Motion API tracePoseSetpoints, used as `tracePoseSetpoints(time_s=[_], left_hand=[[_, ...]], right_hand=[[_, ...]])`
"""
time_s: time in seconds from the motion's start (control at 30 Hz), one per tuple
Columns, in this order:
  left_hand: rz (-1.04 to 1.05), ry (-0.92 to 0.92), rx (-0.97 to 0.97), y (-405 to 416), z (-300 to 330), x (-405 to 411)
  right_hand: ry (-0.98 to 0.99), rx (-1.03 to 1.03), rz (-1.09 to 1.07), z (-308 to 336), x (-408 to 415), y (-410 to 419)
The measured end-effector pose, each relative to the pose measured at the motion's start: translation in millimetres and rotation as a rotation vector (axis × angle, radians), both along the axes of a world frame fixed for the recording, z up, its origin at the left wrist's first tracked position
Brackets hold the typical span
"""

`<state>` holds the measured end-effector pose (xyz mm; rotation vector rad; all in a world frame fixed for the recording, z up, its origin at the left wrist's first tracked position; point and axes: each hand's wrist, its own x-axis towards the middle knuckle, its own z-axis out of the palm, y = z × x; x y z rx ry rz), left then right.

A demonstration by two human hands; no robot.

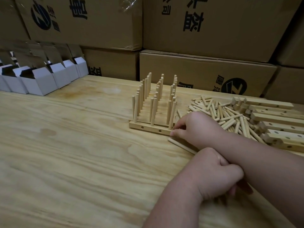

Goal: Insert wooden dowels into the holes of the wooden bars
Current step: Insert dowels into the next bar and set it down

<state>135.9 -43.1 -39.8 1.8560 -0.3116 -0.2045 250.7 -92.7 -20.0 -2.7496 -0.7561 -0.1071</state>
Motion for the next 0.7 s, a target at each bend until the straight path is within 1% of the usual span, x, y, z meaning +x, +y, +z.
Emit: tracePoseSetpoints(time_s=[0.33, 0.5, 0.7], left_hand=[[0.016, 0.058, -0.086, -1, -3, 2], [0.035, 0.081, -0.13, -1, -7, 5], [0.037, 0.088, -0.136, 2, -7, 6]], right_hand=[[-0.13, -0.13, 0.069, 1, 5, 10], [-0.146, -0.153, 0.093, 1, 8, 15], [-0.177, -0.171, 0.129, 2, 11, 20]])
